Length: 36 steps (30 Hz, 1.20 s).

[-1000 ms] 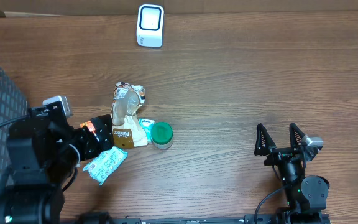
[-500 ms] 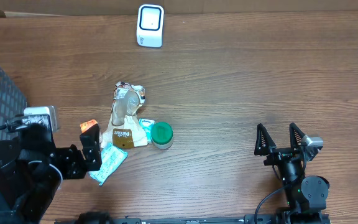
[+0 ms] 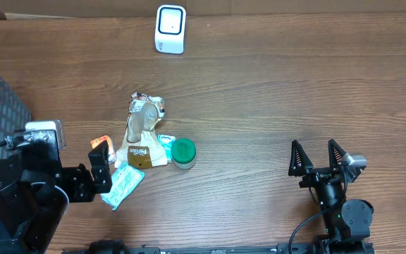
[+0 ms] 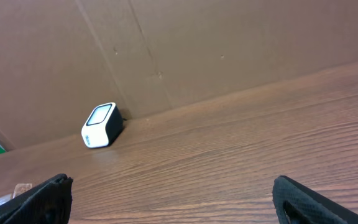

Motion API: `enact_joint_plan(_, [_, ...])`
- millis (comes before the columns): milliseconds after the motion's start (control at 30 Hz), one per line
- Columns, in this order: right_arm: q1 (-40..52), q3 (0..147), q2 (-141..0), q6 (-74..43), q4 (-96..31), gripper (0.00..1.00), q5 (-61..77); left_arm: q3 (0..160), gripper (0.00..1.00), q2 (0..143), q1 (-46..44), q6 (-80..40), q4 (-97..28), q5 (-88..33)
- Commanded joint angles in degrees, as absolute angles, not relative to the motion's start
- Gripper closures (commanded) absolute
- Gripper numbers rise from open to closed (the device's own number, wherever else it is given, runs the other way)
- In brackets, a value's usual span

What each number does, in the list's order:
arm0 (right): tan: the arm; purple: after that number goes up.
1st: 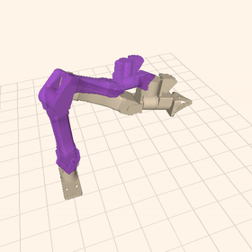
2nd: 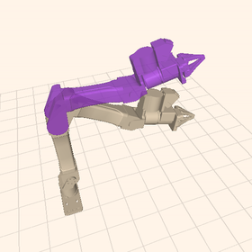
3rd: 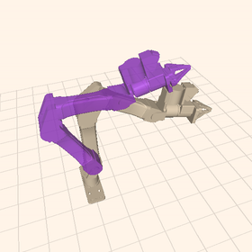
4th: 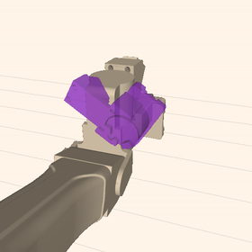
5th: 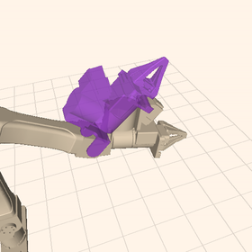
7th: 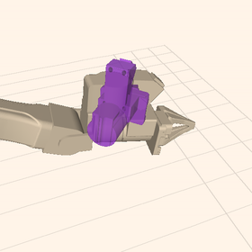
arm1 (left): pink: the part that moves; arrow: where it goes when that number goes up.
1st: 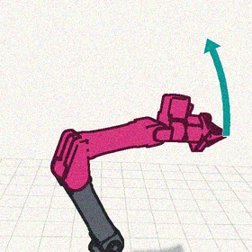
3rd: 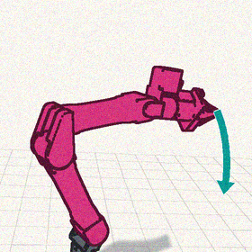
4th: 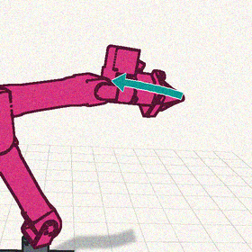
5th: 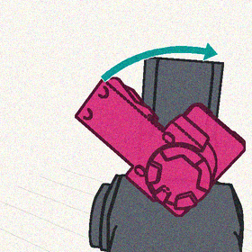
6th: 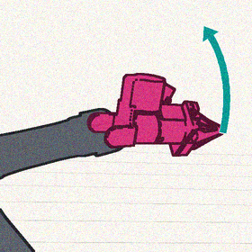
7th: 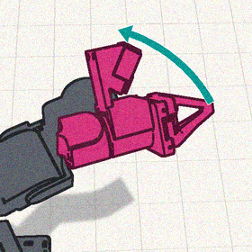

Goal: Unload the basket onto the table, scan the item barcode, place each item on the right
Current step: 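Release the orange bag and wipes pack beside the jar with left gripper, then lift the left gripper up and back to a hold pose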

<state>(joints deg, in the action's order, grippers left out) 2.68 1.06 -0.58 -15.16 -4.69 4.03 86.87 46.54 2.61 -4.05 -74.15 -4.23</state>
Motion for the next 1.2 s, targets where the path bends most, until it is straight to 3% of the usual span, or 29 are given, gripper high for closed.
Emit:
enact_joint_plan(0, [2.9, 0.5, -0.2, -15.0, -4.4, 0.0, 3.5, 87.1, 0.0, 47.0, 2.4, -3.4, -71.9, -4.1])
enact_joint_plan(300, [2.9, 0.5, -0.2, -15.0, -4.4, 0.0, 3.5, 87.1, 0.0, 53.9, 2.4, -4.4, -62.3, -8.7])
enact_joint_plan(667, [2.9, 0.5, -0.2, -15.0, -4.4, 0.0, 3.5, 87.1, 0.01, 64.5, 2.4, -4.2, -62.8, -15.2])
enact_joint_plan(1167, [2.9, 0.5, -0.3, -15.0, -4.4, 0.0, 3.5, 87.1, 0.0, 64.8, 2.4, -2.7, -63.4, -15.6])
